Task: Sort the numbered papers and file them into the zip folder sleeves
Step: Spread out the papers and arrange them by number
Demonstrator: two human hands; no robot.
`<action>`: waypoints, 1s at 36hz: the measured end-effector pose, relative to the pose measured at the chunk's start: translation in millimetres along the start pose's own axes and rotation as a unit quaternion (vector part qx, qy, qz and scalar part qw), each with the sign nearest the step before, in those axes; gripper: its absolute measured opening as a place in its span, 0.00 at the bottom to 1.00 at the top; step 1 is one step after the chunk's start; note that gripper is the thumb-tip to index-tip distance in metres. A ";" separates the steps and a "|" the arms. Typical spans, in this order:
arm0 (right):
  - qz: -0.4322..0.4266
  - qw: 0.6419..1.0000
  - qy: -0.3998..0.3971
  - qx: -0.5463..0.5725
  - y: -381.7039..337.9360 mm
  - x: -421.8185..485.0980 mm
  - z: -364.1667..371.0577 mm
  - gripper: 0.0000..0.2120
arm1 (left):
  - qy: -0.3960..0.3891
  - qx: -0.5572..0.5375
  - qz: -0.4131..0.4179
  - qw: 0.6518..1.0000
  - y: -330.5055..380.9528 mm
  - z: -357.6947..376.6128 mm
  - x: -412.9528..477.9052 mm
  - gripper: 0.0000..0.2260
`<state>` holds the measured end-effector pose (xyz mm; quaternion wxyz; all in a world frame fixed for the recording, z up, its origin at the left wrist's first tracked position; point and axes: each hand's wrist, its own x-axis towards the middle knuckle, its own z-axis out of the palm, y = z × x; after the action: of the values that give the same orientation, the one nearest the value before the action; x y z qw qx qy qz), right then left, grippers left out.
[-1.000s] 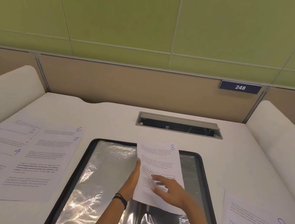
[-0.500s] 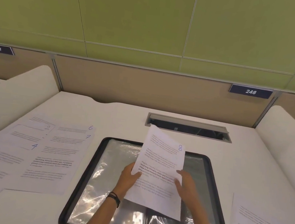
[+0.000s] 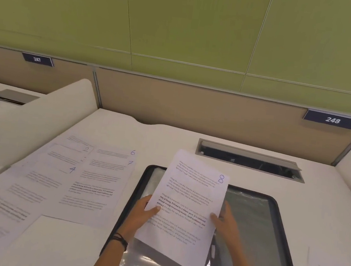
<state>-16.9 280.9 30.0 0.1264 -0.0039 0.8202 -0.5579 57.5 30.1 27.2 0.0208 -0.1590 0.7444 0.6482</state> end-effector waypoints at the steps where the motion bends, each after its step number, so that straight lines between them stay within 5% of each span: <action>1: -0.001 1.000 -0.008 0.014 -2.9 0.2 6.2 0.22 | 0.008 0.001 -0.003 1.000 -2.9 -6.5 -0.6 0.13; 22: 0.071 0.980 -0.177 0.061 -33.9 -3.6 164.6 0.12 | 0.213 0.036 -0.070 0.974 -38.6 -157.9 -2.3 0.11; 36: 0.095 0.966 -0.225 0.084 -53.3 0.7 233.5 0.14 | 0.262 0.206 -0.010 0.943 -46.9 -184.9 2.4 0.16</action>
<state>24.7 47.3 -2.0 0.3596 -0.0407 0.7175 -0.5951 99.9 -155.1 11.0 -0.1360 -0.3233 0.8390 0.4159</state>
